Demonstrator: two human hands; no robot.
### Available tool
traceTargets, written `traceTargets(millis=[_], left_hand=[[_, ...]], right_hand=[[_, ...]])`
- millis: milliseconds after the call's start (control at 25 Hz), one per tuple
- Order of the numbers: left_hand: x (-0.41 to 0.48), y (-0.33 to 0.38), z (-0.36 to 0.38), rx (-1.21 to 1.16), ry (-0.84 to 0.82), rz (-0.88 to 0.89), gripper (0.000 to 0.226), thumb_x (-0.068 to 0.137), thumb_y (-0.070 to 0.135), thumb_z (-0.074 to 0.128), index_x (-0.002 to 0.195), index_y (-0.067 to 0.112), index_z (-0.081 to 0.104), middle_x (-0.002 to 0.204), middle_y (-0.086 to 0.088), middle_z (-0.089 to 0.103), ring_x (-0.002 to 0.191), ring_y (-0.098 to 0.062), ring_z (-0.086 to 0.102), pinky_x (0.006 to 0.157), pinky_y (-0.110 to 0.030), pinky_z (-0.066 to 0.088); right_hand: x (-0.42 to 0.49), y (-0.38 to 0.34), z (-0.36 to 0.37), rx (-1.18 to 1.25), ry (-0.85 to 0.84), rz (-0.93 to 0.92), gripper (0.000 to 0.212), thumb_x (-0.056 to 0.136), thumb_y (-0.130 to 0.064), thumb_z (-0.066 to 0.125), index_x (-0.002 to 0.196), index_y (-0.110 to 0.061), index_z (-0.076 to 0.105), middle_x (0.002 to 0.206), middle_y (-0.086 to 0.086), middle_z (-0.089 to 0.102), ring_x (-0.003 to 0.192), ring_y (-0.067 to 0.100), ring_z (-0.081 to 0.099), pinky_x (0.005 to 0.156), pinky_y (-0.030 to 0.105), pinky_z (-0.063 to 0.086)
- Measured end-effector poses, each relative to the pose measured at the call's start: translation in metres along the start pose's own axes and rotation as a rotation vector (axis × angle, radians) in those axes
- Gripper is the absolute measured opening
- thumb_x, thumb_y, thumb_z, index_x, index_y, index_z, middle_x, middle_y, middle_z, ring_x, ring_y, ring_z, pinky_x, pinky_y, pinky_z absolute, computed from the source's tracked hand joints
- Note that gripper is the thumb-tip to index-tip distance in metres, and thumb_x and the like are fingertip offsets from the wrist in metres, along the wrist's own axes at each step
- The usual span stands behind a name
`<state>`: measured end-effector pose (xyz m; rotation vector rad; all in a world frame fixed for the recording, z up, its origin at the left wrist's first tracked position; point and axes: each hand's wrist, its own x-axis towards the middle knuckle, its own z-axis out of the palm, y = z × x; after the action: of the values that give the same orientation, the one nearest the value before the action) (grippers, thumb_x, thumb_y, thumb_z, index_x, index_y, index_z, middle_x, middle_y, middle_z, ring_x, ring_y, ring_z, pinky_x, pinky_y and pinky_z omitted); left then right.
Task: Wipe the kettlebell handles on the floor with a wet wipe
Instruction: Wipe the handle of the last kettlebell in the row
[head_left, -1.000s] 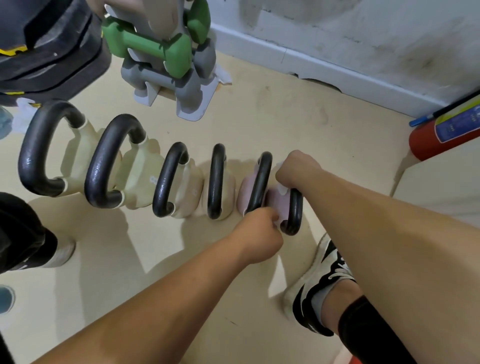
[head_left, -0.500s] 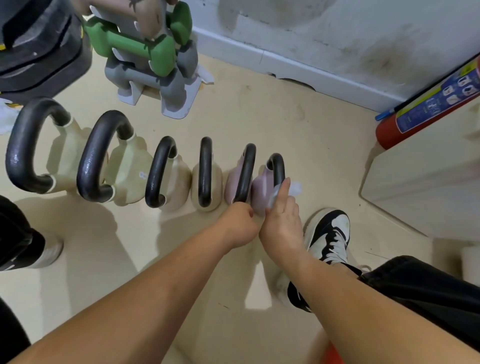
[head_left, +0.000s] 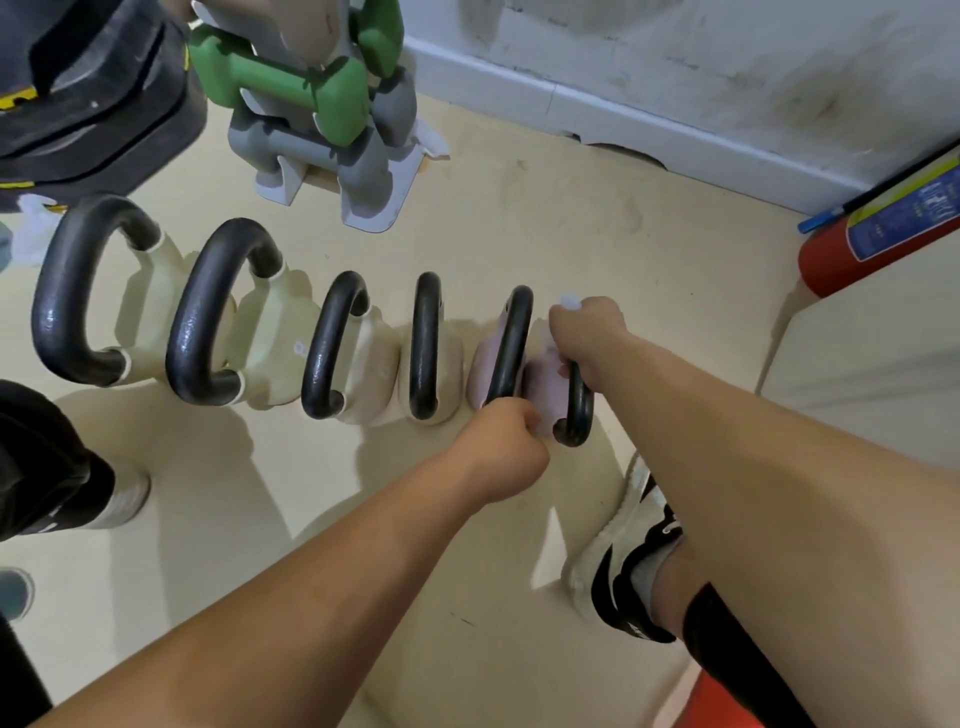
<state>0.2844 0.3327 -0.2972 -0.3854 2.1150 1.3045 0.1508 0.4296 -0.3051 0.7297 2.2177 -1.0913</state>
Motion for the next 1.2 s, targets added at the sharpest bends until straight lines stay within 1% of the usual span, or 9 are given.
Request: traceTargets(millis=[160,320,480,560,720,880,1000,1080,1200], left_hand=[[-0.004,0.000,0.007,-0.017,-0.013,0.010,0.014,0.083,0.005,0.046,0.088,0.004,0.060,0.083,-0.011,0.058,0.073,-0.022,0.056,0.064,-0.030,0.046],[-0.025,-0.005,0.012,-0.016,-0.063,0.022,0.013,0.078,0.002,0.045,0.078,0.000,0.058,0.071,-0.012,0.056,0.064,-0.021,0.049,0.059,-0.031,0.039],[-0.039,-0.007,0.000,0.023,-0.008,0.017,0.018,0.083,0.002,0.045,0.087,0.019,0.050,0.083,-0.003,0.044,0.073,-0.020,0.044,0.065,-0.032,0.038],[-0.041,-0.005,-0.003,-0.029,0.043,0.018,0.015,0.086,0.006,0.048,0.088,0.021,0.051,0.085,-0.001,0.050,0.076,-0.021,0.050,0.069,-0.032,0.043],[-0.052,0.009,-0.004,-0.304,0.113,0.028,0.030,0.093,0.039,0.053,0.076,0.015,0.060,0.070,0.001,0.061,0.065,-0.018,0.055,0.066,-0.030,0.045],[-0.057,0.015,-0.024,-0.458,0.015,-0.037,0.034,0.090,0.043,0.064,0.096,0.010,0.071,0.079,-0.002,0.070,0.075,-0.021,0.065,0.075,-0.037,0.056],[-0.054,0.015,-0.039,-0.516,0.093,-0.067,0.015,0.095,0.019,0.061,0.092,0.014,0.075,0.086,-0.008,0.075,0.075,-0.022,0.069,0.068,-0.038,0.061],[-0.047,0.018,-0.051,-0.428,0.355,-0.021,0.023,0.097,0.013,0.053,0.079,0.017,0.067,0.077,-0.003,0.065,0.066,-0.018,0.060,0.055,-0.030,0.055],[-0.031,0.027,-0.074,-0.090,0.732,0.188,0.020,0.099,0.018,0.048,0.084,0.018,0.062,0.083,0.001,0.060,0.076,-0.020,0.058,0.066,-0.033,0.051]], right_hand=[[-0.044,0.049,0.005,-0.076,0.144,-0.333,0.040,0.102,-0.036,0.042,0.134,-0.013,0.041,0.112,0.008,0.062,0.094,0.027,0.059,0.080,0.036,0.048],[-0.088,0.108,0.026,-0.109,0.185,-0.365,0.056,0.101,-0.025,0.047,0.151,-0.022,0.023,0.139,0.011,0.052,0.119,0.029,0.055,0.094,0.039,0.045],[-0.103,0.128,0.015,-0.279,0.143,-0.269,0.031,0.088,-0.003,0.045,0.117,-0.012,0.043,0.084,0.004,0.057,0.081,0.031,0.059,0.065,0.033,0.042],[-0.109,0.118,-0.004,-0.416,0.046,-0.195,0.019,0.087,-0.003,0.044,0.104,-0.010,0.049,0.083,0.009,0.059,0.077,0.031,0.059,0.064,0.032,0.042],[-0.139,0.072,-0.029,-0.113,-0.476,-0.054,0.021,0.091,-0.008,0.045,0.093,-0.007,0.066,0.077,0.019,0.071,0.070,0.030,0.069,0.063,0.033,0.049],[-0.147,0.033,-0.044,-0.129,-0.561,-0.121,0.026,0.087,-0.011,0.050,0.102,-0.006,0.071,0.086,0.019,0.077,0.075,0.030,0.074,0.071,0.039,0.052],[-0.126,0.028,-0.040,0.001,-0.291,-0.140,0.024,0.084,-0.014,0.051,0.099,-0.002,0.066,0.084,0.022,0.073,0.067,0.037,0.070,0.060,0.046,0.055],[-0.109,0.022,-0.035,-0.052,-0.010,-0.320,0.028,0.079,-0.025,0.048,0.089,-0.001,0.059,0.078,0.024,0.067,0.066,0.043,0.067,0.060,0.055,0.057],[-0.092,0.006,-0.028,-0.105,0.027,-0.409,0.022,0.080,-0.033,0.048,0.080,-0.014,0.060,0.076,0.011,0.068,0.071,0.036,0.069,0.066,0.051,0.062]])
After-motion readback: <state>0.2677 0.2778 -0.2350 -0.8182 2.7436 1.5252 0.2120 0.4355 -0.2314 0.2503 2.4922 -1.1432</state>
